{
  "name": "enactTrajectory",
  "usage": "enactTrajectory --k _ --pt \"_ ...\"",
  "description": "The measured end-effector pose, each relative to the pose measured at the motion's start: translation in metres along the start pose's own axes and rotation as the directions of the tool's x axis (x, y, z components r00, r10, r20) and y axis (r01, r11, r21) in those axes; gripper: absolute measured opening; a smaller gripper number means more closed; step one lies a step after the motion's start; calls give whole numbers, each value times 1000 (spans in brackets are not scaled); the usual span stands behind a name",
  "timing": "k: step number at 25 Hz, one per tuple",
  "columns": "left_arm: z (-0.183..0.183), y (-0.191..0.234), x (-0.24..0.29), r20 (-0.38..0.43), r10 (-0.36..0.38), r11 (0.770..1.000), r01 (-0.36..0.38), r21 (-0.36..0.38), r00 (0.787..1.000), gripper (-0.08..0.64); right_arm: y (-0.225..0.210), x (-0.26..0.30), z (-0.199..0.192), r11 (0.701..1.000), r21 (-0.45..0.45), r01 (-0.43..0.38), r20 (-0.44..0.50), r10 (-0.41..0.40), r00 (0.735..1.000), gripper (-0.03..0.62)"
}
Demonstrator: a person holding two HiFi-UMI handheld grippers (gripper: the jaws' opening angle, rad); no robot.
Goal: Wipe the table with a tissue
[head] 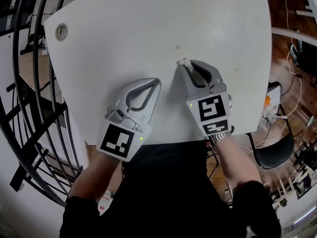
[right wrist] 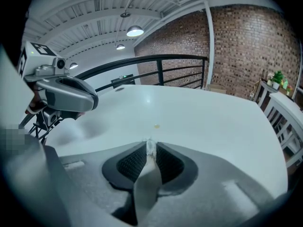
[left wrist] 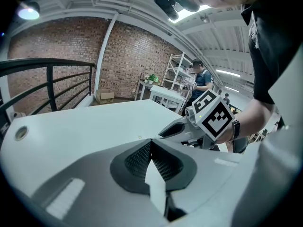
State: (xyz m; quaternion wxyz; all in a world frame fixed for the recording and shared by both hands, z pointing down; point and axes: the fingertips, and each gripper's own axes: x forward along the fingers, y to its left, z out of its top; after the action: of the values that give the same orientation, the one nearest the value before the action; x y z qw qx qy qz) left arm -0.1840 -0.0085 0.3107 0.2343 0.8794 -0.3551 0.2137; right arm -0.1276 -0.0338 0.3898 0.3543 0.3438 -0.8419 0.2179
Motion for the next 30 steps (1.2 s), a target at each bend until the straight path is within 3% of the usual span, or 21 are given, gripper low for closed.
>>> enactTrajectory --k 30 --pt "-6 13 -10 8 1 1000 0 -25 1000 15 -10 30 36 999 -7 44 41 -44 998 52"
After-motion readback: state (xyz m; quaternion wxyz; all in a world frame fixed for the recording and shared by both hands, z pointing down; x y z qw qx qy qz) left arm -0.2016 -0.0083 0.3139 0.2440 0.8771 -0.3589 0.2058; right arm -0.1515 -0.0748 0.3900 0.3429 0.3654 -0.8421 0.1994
